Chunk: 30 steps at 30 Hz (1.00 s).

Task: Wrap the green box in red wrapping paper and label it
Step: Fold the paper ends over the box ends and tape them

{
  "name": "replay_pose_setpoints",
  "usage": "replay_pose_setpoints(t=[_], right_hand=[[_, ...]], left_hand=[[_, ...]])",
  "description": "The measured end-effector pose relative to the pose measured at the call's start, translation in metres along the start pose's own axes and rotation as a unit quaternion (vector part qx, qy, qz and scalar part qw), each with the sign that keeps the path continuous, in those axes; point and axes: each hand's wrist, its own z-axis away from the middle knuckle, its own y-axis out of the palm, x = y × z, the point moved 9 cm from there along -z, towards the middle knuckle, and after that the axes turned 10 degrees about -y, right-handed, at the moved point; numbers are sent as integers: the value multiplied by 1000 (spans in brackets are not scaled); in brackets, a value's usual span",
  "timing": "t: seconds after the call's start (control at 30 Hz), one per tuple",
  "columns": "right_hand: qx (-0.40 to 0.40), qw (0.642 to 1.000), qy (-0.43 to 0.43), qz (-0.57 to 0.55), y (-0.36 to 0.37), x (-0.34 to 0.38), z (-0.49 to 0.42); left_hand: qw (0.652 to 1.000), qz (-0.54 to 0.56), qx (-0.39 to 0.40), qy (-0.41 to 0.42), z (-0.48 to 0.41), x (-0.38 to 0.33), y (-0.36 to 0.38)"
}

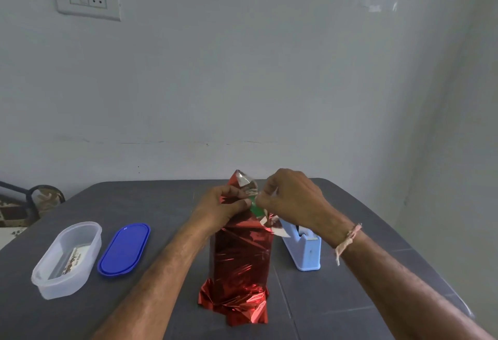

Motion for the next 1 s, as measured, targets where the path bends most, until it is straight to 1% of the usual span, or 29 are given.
replay_pose_setpoints(t=[0.07, 0.13, 0.17, 0.23, 0.27, 0.3, 0.37, 0.4, 0.43, 0.5, 0.53, 0.57, 0.67, 0.73, 0.8, 0.9, 0.97, 1.0], right_hand=[[-15, 999, -2, -52, -8, 1, -3], [-35, 986, 4, -161, -11, 0, -4], [-50, 982, 6, -183, -11, -3, -4], [-65, 989, 4, -129, -12, -7, -3], [-56, 992, 4, -113, -8, -7, -1], [-40, 991, 2, -129, -2, -8, 0], [-5, 971, -9, -238, 10, -3, 2], [-8, 959, -12, -284, 12, -2, 3], [-33, 951, -10, -306, 10, -5, 3], [-119, 949, 13, -291, -1, -15, 6], [-150, 949, 23, -278, -3, -21, 9], [-156, 948, 23, -278, -1, -25, 11], [-101, 950, -14, -294, 17, -26, 14], [-112, 945, -28, -306, 18, -30, 17], [-143, 938, -17, -315, 16, -41, 21], [-138, 933, -6, -332, 26, -54, 27], [-116, 936, -43, -331, 25, -49, 27], [-101, 938, -77, -322, 20, -42, 24]], left_hand=[[1000, -9, -1, 4, 0, -1, 0], [1000, -5, 0, 4, -1, 1, -1], [1000, -5, -1, 3, -1, 2, -1], [1000, -11, -2, -1, -2, 3, -1], [1000, -10, -2, 0, -3, 4, 0], [1000, -3, 2, 1, -3, 3, 1], [999, 28, 15, 1, -2, 3, 2], [999, 37, 17, 2, -1, 3, 2], [999, 32, 11, 3, 0, 2, 1], [1000, 13, -1, 7, 1, 2, -2], [1000, 14, -1, 6, 2, 2, -3], [1000, 17, 1, 4, 2, 2, -3], [1000, 15, 6, -2, -1, 3, -2], [1000, 19, 9, -1, -2, 2, -3], [1000, 17, 6, 2, -2, 1, -4], [1000, -4, -3, 28, -2, -5, -6], [999, -25, -7, 40, -3, -8, -6], [999, -34, -7, 40, -3, -8, -6]])
